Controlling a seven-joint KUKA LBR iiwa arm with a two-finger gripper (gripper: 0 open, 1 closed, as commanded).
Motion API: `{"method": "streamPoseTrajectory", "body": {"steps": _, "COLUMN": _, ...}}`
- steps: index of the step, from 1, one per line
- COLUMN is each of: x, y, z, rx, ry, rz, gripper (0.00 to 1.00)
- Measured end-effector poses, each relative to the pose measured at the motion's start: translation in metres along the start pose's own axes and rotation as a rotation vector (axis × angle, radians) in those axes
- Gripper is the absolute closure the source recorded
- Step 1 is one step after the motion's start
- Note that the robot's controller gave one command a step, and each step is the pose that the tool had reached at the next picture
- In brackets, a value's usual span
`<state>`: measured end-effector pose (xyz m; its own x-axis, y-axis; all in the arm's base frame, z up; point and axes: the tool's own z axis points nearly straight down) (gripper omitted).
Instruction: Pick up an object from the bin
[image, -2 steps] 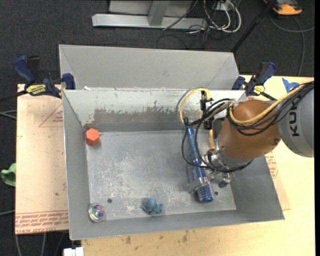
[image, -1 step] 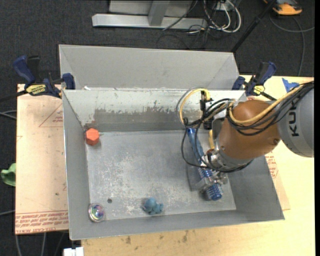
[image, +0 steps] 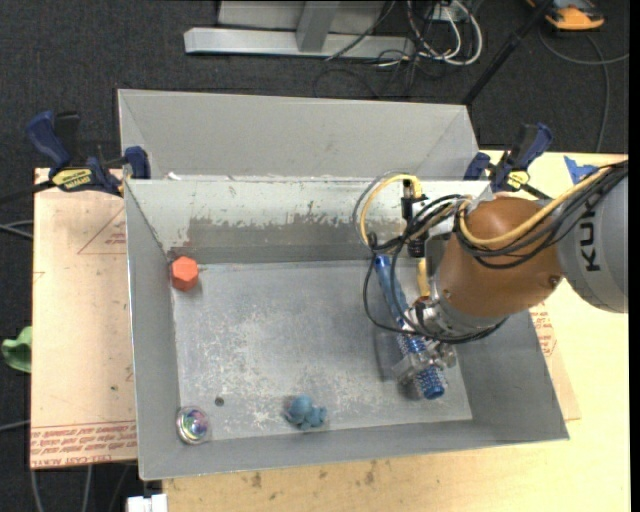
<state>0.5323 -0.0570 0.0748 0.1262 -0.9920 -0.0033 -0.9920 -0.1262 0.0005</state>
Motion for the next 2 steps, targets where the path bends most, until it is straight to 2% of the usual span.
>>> {"method": "streamPoseTrajectory", "body": {"steps": 1, "x": -0.001, "y": 0.000, "z": -0.006, "rx": -0.001, "ry": 0.000, "rz": 0.004, "gripper": 1.00}}
{"method": "streamPoseTrajectory", "body": {"steps": 2, "x": -0.002, "y": -0.001, "z": -0.097, "rx": 0.007, "ry": 0.003, "rz": 0.009, "gripper": 1.00}}
